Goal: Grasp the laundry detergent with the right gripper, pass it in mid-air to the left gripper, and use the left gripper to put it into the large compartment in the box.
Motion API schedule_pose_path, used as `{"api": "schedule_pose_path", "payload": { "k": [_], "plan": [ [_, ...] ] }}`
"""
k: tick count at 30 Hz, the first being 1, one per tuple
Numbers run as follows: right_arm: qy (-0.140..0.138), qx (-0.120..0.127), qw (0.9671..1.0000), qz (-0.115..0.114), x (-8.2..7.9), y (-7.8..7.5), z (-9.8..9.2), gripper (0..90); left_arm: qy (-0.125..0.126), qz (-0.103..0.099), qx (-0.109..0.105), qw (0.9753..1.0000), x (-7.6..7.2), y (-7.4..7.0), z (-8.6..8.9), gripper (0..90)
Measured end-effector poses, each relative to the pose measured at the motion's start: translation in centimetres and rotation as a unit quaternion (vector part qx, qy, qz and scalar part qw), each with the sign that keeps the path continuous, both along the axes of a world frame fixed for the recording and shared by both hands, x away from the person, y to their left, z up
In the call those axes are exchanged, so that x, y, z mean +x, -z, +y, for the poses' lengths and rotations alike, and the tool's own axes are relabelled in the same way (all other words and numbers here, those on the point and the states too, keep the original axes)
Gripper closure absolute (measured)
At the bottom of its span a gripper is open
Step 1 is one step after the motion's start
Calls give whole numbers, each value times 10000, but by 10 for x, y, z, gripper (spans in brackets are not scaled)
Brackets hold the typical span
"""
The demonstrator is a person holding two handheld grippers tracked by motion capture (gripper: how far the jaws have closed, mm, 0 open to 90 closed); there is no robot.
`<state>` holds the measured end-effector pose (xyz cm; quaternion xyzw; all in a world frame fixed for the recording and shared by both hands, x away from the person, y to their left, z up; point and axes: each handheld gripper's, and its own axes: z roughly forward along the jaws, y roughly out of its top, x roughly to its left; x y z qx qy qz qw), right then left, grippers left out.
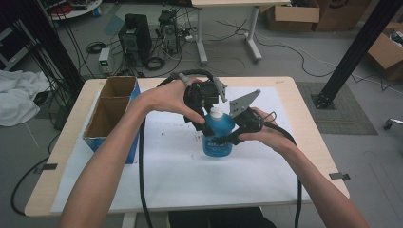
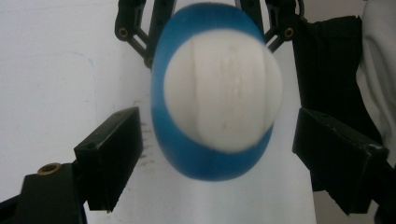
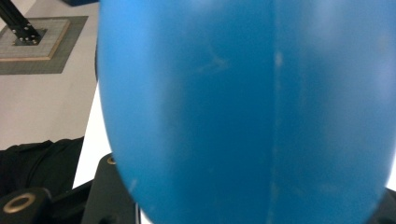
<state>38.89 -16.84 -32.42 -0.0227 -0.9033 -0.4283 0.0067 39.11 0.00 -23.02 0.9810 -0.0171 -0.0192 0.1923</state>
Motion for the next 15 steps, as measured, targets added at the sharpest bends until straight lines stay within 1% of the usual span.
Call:
{"api": "schedule_pose_path", "payload": {
  "k": [3, 6, 8, 9, 11, 15],
  "plan": [
    [-63, -38, 10000, -28, -1, 2, 3, 451, -67, -62, 136, 9999, -1, 3, -3, 172],
    [-68, -29, 10000, 7, -1, 3, 4, 450, -127, -2, 114, 9999, -3, 6, -5, 175],
    [-51, -27, 10000, 29, -1, 3, 4, 451, -127, -24, 152, 9998, -3, 6, -6, 175],
    [-65, -14, 10000, 42, 0, 4, 4, 451, -117, -74, 224, 9997, -4, 7, -7, 175],
    [-66, -17, 10000, 45, 0, 4, 5, 451, -108, -102, 241, 9996, -3, 8, -9, 176],
    [-44, -11, 10000, 28, 0, 5, 5, 451, -125, -95, 188, 9997, -3, 9, -12, 175]
  ]
}}
